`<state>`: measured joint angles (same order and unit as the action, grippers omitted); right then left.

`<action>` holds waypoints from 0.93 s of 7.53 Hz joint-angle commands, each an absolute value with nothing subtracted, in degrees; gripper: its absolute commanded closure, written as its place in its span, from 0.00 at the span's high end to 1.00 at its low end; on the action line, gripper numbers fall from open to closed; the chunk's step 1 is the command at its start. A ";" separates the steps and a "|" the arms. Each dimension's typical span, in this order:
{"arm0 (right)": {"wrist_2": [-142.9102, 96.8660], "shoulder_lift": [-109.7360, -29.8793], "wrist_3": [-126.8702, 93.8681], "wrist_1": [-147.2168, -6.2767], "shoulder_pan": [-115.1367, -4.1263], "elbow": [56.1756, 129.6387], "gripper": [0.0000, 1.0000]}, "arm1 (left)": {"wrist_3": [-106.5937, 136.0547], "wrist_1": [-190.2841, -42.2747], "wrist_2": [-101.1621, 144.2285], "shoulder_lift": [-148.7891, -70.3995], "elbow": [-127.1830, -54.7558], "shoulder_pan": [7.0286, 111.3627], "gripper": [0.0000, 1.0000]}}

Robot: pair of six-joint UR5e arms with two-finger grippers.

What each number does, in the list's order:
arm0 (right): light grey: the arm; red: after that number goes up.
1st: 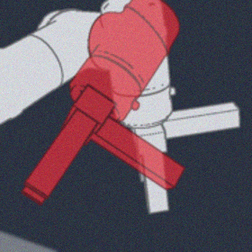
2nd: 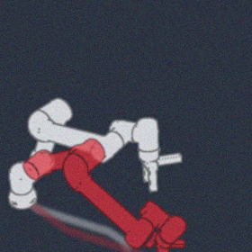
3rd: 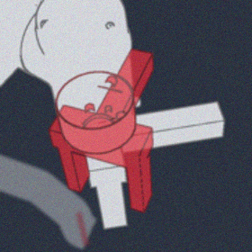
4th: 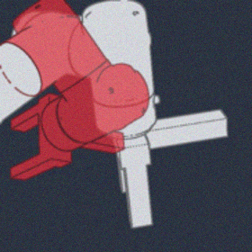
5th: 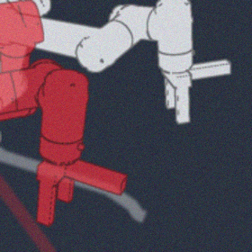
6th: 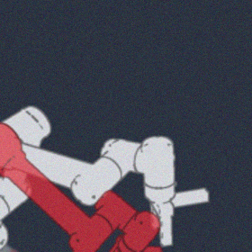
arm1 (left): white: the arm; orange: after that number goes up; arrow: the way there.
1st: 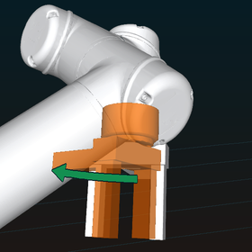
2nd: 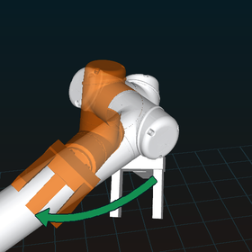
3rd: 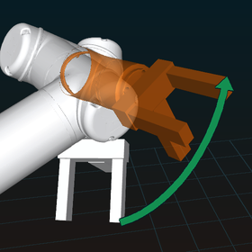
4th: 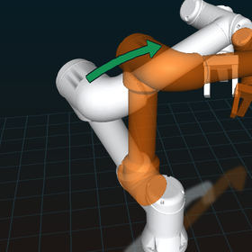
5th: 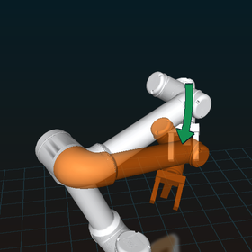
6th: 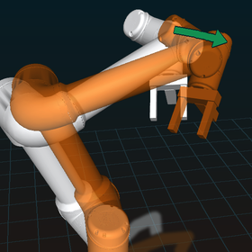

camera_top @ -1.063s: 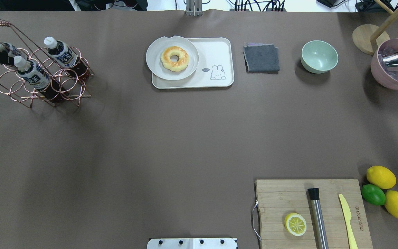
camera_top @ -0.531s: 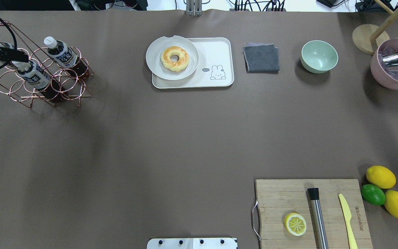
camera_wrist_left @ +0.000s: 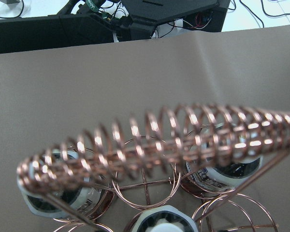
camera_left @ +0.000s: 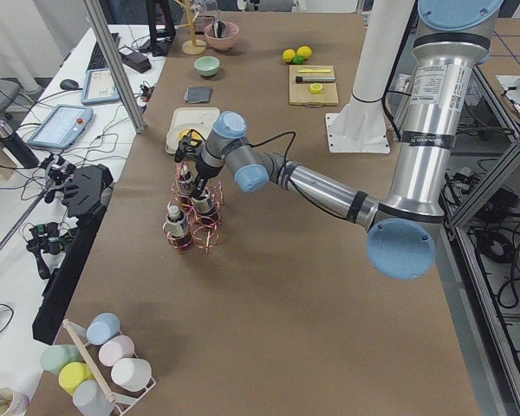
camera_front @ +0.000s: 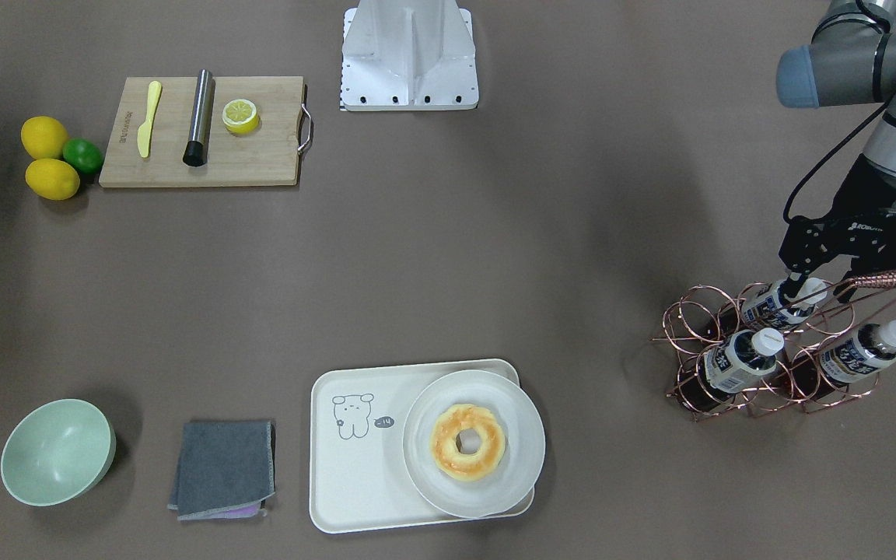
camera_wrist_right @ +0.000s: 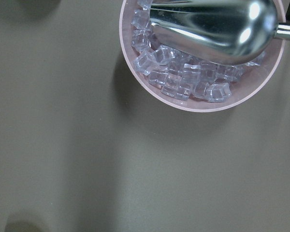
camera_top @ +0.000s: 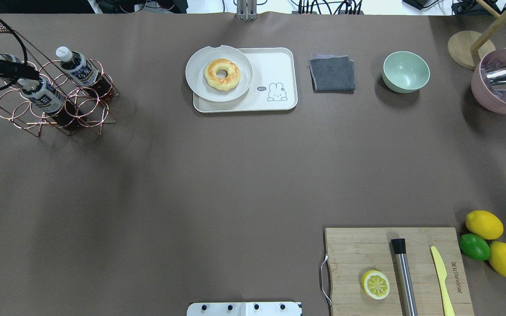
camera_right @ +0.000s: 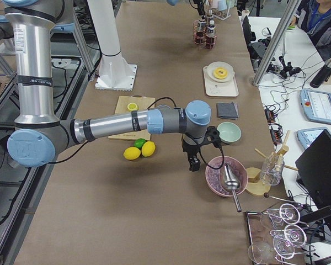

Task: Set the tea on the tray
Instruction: 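Move the left gripper down onto a tea bottle in the copper rack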

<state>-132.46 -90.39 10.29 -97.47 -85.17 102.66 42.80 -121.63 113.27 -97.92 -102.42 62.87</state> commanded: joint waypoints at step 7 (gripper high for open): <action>-132.45 -90.53 10.28 -97.47 -85.17 102.83 1.00 | 42.28 -118.07 112.30 -97.90 -105.97 62.13 0.00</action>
<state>-132.45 -90.53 10.28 -97.47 -85.17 102.73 43.00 -121.05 110.24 -97.40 -103.51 61.35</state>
